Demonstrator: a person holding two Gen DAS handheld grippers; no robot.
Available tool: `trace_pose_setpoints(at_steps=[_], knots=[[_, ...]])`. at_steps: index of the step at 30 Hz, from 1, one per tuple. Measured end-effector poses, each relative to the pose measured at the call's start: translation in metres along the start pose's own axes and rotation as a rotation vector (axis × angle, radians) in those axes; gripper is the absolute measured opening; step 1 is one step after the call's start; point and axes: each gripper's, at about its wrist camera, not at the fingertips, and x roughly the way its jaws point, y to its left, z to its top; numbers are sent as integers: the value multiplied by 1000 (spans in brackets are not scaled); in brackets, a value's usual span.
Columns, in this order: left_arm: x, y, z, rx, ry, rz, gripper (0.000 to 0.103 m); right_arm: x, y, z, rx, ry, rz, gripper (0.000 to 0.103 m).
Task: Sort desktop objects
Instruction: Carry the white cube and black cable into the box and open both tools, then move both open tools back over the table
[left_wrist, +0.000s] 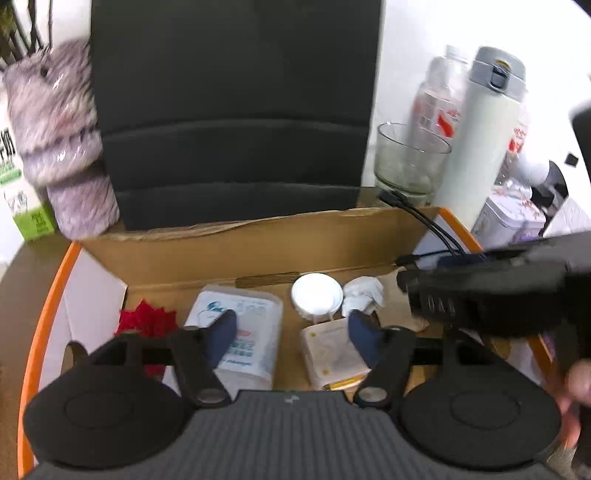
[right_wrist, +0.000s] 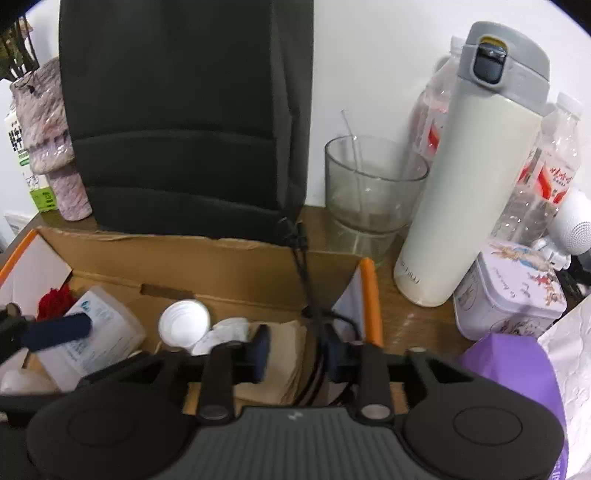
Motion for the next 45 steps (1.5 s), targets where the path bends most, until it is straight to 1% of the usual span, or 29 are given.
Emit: trace_pose_setpoints(at_steps=[2, 4, 6, 8, 9, 10, 11, 12, 14, 17, 19, 24, 25, 28, 31, 34, 37, 41, 43, 45], knots=[[-3, 0, 0, 41, -4, 11, 70, -3, 2, -6, -11, 4, -14, 41], [-9, 5, -1, 54, 6, -2, 70, -7, 4, -8, -14, 23, -7, 47], [-21, 16, -3, 15, 5, -19, 71, -14, 2, -10, 16, 47, 20, 49], [-36, 31, 1, -51, -4, -39, 76, -27, 1, -9, 34, 57, 46, 50], [-44, 38, 4, -76, -11, -40, 78, -36, 2, -8, 37, 48, 48, 53], [-51, 44, 6, -90, -13, -35, 83, -45, 3, -7, 38, 40, 39, 61], [-58, 49, 6, -93, -5, -27, 86, -54, 3, -7, 42, 31, 28, 66], [-63, 51, 6, -92, 5, -17, 86, -63, 3, -7, 46, 19, 19, 73], [-76, 52, -3, -77, 7, 25, 87, -79, 4, -10, 51, 6, 30, 74], [-95, 49, -20, -18, -7, 52, 87, -98, 9, -20, 56, 3, 65, 74], [-106, 51, -28, -28, -8, 66, 87, -110, 15, -30, 55, -2, 64, 75], [-134, 58, -47, -71, -16, 67, 87, -135, 22, -62, 89, -27, 72, 75], [-142, 59, -54, -70, -26, 67, 88, -142, 24, -70, 97, -41, 69, 75], [-166, 62, -85, -64, -85, 53, 97, -163, 30, -101, 114, -101, 73, 75], [-180, 65, -123, -80, -99, 57, 97, -182, 37, -143, 128, -153, 98, 79], [-197, 65, -167, -87, -130, 65, 98, -200, 43, -189, 137, -192, 109, 79], [-214, 65, -210, -94, -158, 73, 100, -220, 51, -233, 147, -235, 111, 80], [-226, 64, -254, -98, -134, 73, 100, -230, 63, -278, 157, -235, 141, 81], [-231, 63, -272, -80, -133, 96, 100, -236, 73, -298, 133, -236, 116, 81], [-238, 62, -285, -51, -155, 112, 101, -240, 82, -311, 103, -251, 86, 81]])
